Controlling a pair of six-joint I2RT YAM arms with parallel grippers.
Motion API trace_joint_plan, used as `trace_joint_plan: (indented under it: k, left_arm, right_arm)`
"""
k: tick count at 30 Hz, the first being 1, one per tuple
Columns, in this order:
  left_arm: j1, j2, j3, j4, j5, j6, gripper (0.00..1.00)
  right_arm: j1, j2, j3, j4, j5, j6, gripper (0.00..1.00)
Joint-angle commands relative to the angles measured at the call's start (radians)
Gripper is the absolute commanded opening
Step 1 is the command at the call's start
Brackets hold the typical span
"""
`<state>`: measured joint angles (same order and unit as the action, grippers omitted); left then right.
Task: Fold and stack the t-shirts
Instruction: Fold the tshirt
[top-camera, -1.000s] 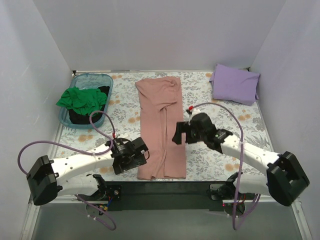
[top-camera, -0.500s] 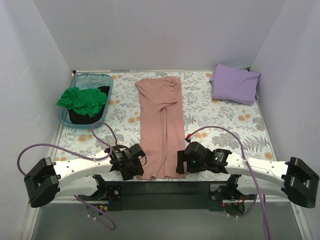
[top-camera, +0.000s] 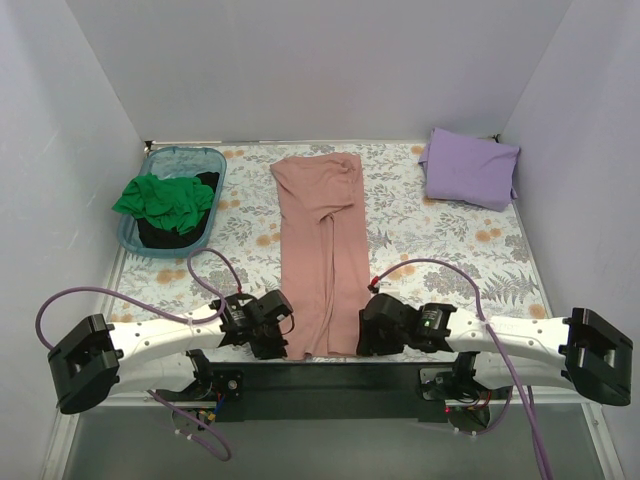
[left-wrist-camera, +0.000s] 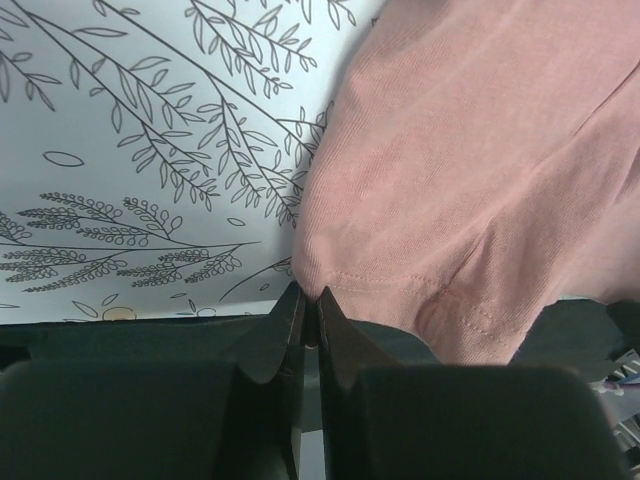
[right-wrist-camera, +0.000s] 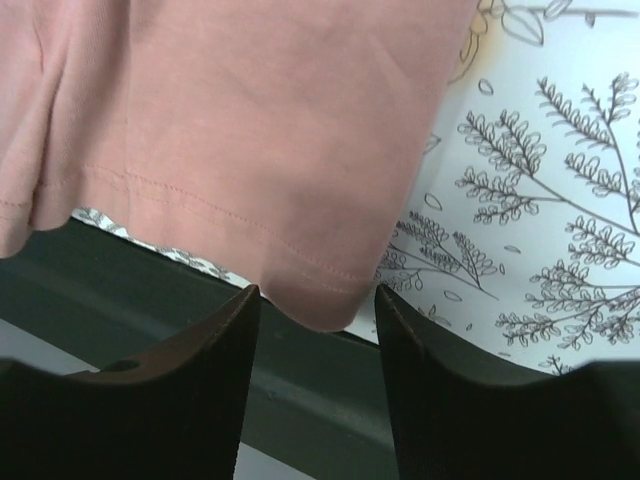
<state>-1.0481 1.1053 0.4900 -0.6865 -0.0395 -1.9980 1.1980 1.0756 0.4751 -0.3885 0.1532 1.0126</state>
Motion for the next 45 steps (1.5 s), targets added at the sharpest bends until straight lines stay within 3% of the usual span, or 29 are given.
trace_joint_plan:
  k: [1, 2, 3, 5, 6, 8, 9, 19, 25, 34, 38, 45]
  left_arm:
    - [-0.018, -0.002, -0.030, -0.013, 0.021, -0.196, 0.00]
    - [-0.021, -0.002, -0.030, -0.018, 0.018, -0.200, 0.00]
    - [-0.027, -0.002, -0.031, -0.019, 0.018, -0.203, 0.00]
    - [-0.036, -0.005, -0.027, -0.018, 0.016, -0.214, 0.00]
    - [-0.046, -0.005, -0.021, -0.028, 0.013, -0.214, 0.00]
    - [-0.055, -0.010, -0.008, -0.051, -0.008, -0.237, 0.00]
    - [-0.062, -0.013, -0.008, -0.065, -0.014, -0.240, 0.00]
    - [-0.124, -0.025, 0.045, -0.126, -0.034, -0.262, 0.00]
    - [-0.191, -0.021, 0.094, -0.209, -0.063, -0.331, 0.00]
    - [-0.193, -0.044, 0.177, -0.202, -0.227, -0.389, 0.00]
    - [-0.129, 0.007, 0.272, -0.218, -0.295, -0.337, 0.00]
    - [0.095, 0.114, 0.393, -0.084, -0.269, -0.105, 0.00]
  right_arm:
    - [0.020, -0.023, -0.018, -0.062, -0.015, 0.044, 0.55]
    - [0.029, -0.025, -0.020, -0.065, -0.011, 0.049, 0.54]
    - [0.032, -0.023, -0.021, -0.069, -0.004, 0.055, 0.45]
    - [0.038, -0.014, -0.021, -0.079, 0.000, 0.058, 0.37]
    - [0.038, -0.013, -0.021, -0.090, 0.009, 0.058, 0.25]
    - [0.041, -0.016, -0.013, -0.107, 0.026, 0.058, 0.13]
    - [0.043, -0.026, -0.010, -0.131, 0.040, 0.058, 0.02]
    - [0.057, -0.196, 0.008, -0.205, 0.066, 0.001, 0.01]
    - [0.109, -0.201, 0.002, -0.205, 0.048, 0.004, 0.01]
    - [0.121, -0.109, 0.120, -0.161, 0.298, -0.032, 0.01]
    - [0.106, -0.051, 0.232, -0.156, 0.414, -0.114, 0.01]
    - [-0.078, 0.055, 0.319, 0.008, 0.387, -0.311, 0.01]
